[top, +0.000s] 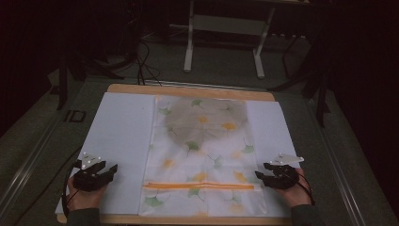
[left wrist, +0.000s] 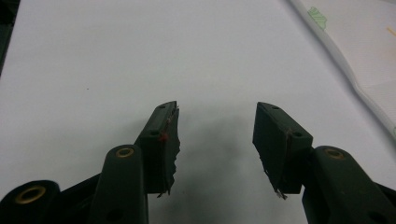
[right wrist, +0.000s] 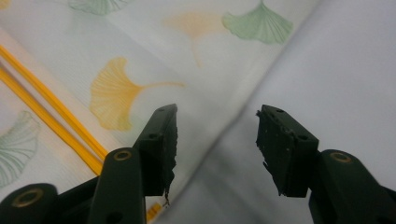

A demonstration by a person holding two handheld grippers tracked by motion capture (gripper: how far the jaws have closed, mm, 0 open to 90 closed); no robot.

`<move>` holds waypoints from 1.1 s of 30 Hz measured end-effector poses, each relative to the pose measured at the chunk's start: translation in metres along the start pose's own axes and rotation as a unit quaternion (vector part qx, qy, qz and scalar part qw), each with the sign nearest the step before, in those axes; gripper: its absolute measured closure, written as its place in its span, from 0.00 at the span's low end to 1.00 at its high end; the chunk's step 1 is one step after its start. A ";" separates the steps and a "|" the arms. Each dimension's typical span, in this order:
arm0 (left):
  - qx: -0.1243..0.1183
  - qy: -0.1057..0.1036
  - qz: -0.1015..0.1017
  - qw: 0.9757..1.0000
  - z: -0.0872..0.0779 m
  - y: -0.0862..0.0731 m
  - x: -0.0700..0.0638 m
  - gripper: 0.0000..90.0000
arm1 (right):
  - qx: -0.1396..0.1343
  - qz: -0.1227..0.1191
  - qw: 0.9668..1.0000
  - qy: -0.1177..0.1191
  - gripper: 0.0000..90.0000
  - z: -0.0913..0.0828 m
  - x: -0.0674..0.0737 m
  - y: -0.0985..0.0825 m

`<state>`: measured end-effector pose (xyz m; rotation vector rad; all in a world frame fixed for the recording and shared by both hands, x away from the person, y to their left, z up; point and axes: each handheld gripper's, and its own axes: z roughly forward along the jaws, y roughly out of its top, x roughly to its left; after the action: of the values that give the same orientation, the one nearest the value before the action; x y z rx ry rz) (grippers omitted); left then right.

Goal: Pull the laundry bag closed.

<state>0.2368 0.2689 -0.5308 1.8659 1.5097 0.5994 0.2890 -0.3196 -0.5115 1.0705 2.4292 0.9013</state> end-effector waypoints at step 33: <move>0.020 -0.026 0.046 0.998 -0.003 0.002 -0.011 0.62 | 0.007 -0.085 0.993 0.083 0.58 0.025 0.046 0.047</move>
<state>0.2332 0.2589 -0.5268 1.9760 1.4182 0.5628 0.2978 -0.2505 -0.5010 0.8071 2.6175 0.9508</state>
